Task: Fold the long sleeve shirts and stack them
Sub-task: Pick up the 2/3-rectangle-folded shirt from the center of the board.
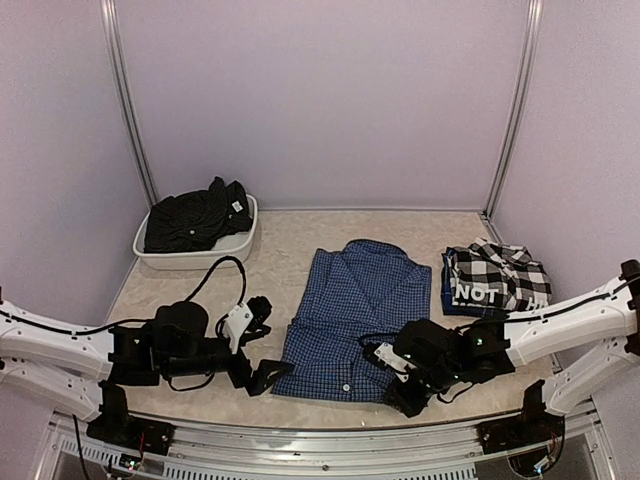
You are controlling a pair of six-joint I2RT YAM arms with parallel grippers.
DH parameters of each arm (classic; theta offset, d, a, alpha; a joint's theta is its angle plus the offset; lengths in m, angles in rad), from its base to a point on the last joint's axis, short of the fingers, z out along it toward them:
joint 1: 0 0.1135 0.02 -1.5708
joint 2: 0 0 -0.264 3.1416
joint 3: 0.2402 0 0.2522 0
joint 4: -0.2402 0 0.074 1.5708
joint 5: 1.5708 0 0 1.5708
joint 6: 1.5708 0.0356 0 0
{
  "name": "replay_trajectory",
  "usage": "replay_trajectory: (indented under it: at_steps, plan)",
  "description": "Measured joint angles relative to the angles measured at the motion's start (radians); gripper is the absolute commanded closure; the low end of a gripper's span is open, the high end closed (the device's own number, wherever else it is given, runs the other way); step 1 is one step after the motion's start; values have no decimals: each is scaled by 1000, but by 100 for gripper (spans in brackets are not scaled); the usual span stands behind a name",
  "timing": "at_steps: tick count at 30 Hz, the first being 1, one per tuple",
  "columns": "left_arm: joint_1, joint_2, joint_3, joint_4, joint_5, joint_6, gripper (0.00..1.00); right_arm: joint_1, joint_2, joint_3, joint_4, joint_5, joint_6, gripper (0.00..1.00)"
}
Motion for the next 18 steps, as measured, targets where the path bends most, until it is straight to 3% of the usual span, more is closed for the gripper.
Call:
replay_trajectory:
  at_steps: [11,18]
  plan:
    - [-232,196,-2,53,-7,223,1,2,-292,-101,-59,-212,97,100]
    - [-323,327,51,49,-66,300,5,2,-328,-101,-101,-227,117,100]
